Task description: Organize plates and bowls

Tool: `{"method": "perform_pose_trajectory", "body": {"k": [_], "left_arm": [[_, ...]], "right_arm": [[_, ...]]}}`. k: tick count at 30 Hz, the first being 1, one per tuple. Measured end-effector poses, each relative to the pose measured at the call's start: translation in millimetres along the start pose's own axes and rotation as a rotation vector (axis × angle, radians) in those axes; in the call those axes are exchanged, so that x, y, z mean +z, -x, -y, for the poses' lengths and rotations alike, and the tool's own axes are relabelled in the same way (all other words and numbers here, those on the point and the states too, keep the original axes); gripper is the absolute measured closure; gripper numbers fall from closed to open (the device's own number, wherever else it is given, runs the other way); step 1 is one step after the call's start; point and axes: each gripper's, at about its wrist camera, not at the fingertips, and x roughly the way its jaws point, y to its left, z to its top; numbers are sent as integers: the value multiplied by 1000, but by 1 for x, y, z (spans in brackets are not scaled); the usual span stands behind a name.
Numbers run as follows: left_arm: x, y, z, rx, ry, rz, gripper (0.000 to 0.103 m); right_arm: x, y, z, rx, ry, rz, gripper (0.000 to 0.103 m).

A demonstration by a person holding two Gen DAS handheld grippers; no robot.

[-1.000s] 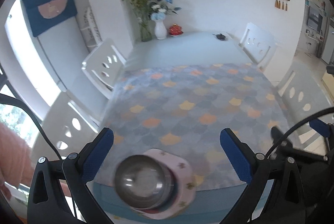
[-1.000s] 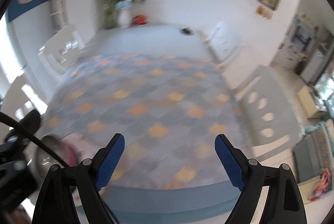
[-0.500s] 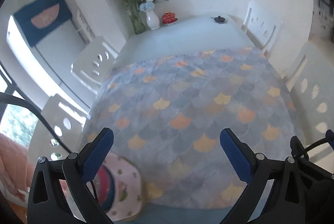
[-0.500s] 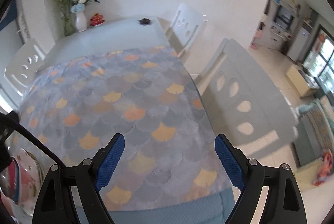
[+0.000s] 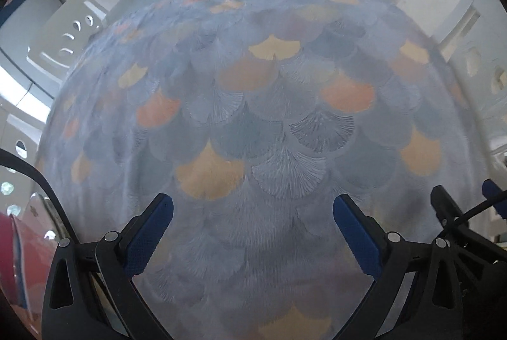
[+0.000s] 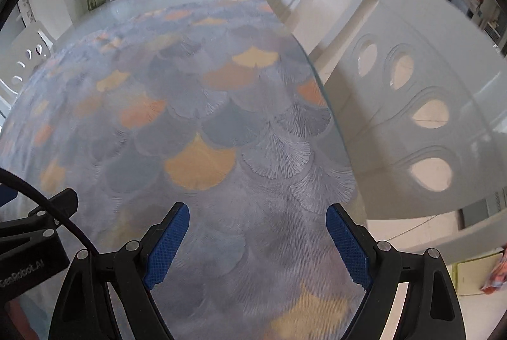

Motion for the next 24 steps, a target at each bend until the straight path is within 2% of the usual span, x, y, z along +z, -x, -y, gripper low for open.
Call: {"method": "perform_pose_trajectory", "body": {"k": [5,13,17,21,24], "left_arm": [[-1,-15,4,14,18,32,1],[-6,-26,-10,-86,136,55,0],[-11,-26,-11,-93,153,104,0],[-19,-26,-14,-111,161,189,0],[-18,-26,-14,-111,168,188,0]], "right_arm": [[5,-14,-4,40,1,28,17],[4,-20,-7,51,6,84,4],[3,-21,-8,44,-1,97,0],[2,-20,-9,31,-18,105,0],[1,-19,-10,19,-32,106,0]]}}
